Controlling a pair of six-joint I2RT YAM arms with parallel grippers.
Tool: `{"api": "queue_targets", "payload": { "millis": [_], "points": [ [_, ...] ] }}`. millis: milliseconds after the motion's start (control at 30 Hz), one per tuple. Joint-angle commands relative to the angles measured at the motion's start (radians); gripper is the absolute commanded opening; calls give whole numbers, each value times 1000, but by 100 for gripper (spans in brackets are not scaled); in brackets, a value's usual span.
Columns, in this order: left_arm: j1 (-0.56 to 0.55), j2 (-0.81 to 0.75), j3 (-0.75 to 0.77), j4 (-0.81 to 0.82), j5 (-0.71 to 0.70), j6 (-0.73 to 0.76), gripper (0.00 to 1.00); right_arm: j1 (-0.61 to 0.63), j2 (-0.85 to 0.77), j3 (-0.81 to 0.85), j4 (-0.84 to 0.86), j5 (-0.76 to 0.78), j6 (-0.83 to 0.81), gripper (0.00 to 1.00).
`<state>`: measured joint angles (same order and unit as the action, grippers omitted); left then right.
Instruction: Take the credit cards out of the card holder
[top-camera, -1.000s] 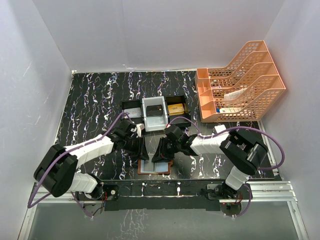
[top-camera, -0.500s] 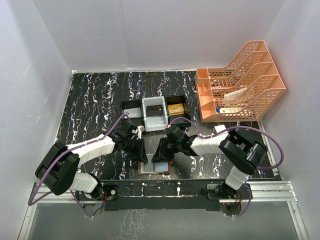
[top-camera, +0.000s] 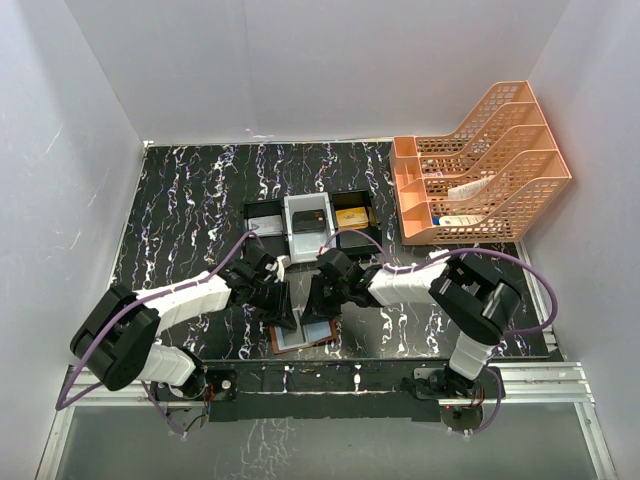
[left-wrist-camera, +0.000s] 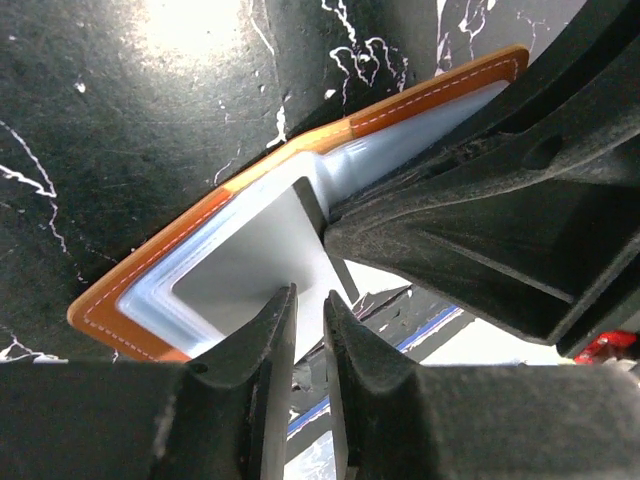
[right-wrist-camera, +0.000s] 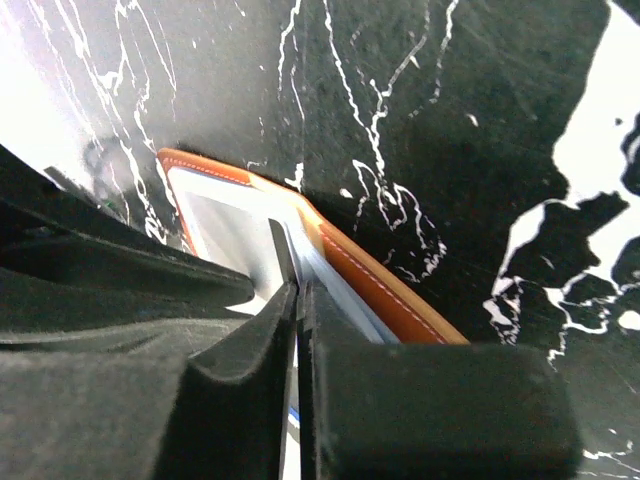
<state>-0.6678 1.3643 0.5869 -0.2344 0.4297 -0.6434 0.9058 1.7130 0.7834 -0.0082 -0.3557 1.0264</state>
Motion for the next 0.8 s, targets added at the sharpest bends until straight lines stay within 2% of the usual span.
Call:
{"api": "queue_targets", "payload": {
  "millis": [0, 100, 233, 500, 600, 767],
  "points": [
    [-7, -29, 4, -103, -92, 24, 17, 21, 36, 55, -134, 172, -54, 0],
    [-7, -71, 32, -163, -153, 32, 21, 21, -2, 38, -130, 196, -45, 0],
    [-7, -95, 50, -190, -167, 35, 25, 21, -1, 31, -116, 179, -47, 0],
    [-7, -64, 9, -140, -114, 23, 21, 21, 11, 19, -37, 107, -42, 1],
    [-7, -38, -9, -140, -123, 11, 16, 19, 13, 8, 3, 75, -37, 10],
    [-7, -24, -23, -155, -144, 2, 14, 19, 22, 13, 14, 48, -42, 27]
  ]
}}
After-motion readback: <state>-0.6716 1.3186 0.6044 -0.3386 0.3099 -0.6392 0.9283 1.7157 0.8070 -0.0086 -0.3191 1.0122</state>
